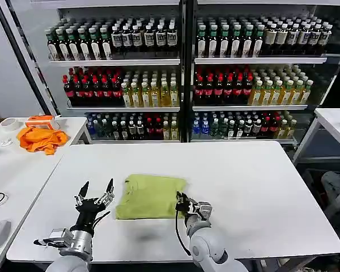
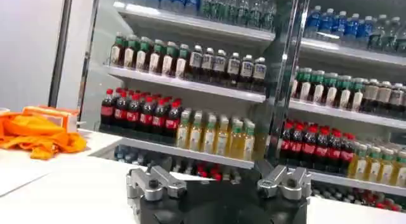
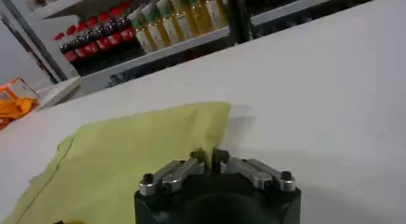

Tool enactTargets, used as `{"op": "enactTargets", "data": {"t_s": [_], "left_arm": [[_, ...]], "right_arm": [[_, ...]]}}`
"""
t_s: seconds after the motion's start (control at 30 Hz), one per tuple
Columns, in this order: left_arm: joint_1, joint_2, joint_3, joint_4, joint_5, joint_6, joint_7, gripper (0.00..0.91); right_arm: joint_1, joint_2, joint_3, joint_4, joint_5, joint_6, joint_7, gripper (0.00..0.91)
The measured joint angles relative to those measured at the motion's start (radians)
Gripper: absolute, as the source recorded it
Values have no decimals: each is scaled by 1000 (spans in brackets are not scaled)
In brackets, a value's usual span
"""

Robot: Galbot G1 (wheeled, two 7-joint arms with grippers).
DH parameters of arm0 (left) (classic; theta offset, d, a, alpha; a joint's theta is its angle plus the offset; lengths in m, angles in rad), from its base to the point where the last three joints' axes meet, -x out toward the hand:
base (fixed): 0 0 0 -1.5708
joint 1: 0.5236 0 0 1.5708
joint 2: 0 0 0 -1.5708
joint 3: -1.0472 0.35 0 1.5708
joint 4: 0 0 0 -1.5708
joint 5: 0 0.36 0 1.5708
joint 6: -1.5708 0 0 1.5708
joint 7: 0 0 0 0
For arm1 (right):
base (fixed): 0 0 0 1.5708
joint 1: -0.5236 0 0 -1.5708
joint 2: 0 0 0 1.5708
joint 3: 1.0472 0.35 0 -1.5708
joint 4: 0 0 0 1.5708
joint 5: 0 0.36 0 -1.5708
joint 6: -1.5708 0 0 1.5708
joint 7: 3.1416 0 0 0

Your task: Fold and organize the clothes.

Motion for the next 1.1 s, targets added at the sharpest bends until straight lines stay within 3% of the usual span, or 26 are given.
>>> {"op": "enactTargets", "data": {"t_s": [0.43,0.77,0.8,0.83,1.1], "left_arm": [[1,-8,7,-10,4,-2,1,907],[-4,-12,19,-6,17,-2,1,907],[-5,-13,21,-5,20,-2,1,907],[-7,-13,21,-4,23,-2,1,907],[-14,-17,33,-3,45,1,1,907]], "right_arm": [[31,-38,30,7,13,-20,-20,0],[60,-173,81,29,46,-82,-76,0],[59,-189,87,30,47,-86,-82,665],[59,-204,93,30,47,-91,-87,907],[43,-262,117,59,17,-87,-142,907]]}}
